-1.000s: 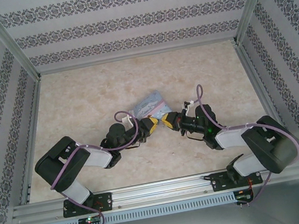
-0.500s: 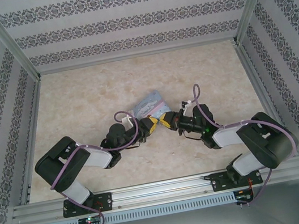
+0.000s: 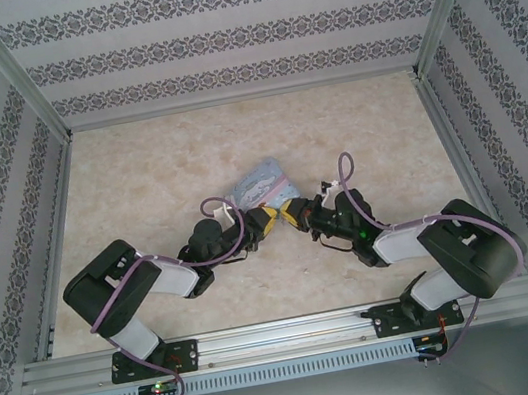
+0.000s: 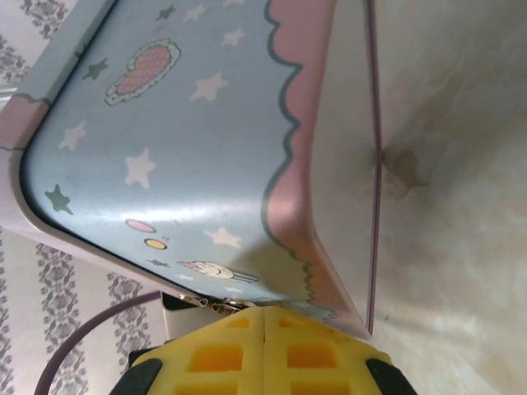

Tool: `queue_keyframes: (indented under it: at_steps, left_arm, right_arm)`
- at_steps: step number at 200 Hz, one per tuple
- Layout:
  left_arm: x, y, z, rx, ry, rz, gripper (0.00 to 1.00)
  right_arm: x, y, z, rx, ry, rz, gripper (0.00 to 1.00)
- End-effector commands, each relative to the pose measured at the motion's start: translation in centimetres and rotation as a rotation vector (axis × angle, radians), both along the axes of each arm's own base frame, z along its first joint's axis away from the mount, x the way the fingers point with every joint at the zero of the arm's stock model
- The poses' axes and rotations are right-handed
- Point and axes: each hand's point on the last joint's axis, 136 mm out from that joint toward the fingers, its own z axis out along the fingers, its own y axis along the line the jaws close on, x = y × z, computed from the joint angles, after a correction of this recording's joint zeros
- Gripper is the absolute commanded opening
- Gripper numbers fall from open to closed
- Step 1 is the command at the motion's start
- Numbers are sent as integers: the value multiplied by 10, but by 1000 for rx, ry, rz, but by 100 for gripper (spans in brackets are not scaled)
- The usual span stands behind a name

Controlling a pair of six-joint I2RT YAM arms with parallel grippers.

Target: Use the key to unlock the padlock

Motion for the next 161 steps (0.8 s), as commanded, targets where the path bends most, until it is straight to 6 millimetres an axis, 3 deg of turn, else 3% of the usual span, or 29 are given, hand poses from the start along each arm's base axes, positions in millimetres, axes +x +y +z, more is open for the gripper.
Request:
queue_keyframes:
  at_steps: [1, 17, 59, 87, 109, 135, 138, 161]
  left_arm:
    - [-19, -28, 18, -69, -50, -113, 0]
    - [-16, -25, 9, -63, -19, -87, 0]
    - [-14, -13, -18, -1, 36, -22, 0]
    - [-13, -8, -29, 32, 49, -3, 0]
    - [-11, -5, -35, 50, 54, 4, 0]
    - [-9, -2, -41, 70, 61, 1, 0]
    - [-9, -2, -41, 72, 62, -1, 0]
    - [-7, -1, -43, 86, 65, -11, 0]
  right_arm:
    - [-14, 50, 46, 103, -97, 138, 0]
    - [-10, 57, 44, 118, -94, 137, 0]
    - [4, 45, 30, 161, -63, 69, 2]
    - [7, 38, 30, 151, -69, 52, 11]
    - [10, 29, 28, 138, -66, 32, 26]
    - [13, 18, 25, 129, -59, 8, 37]
    - [9, 13, 16, 112, -40, 5, 38]
    - [2, 2, 6, 86, -11, -5, 46]
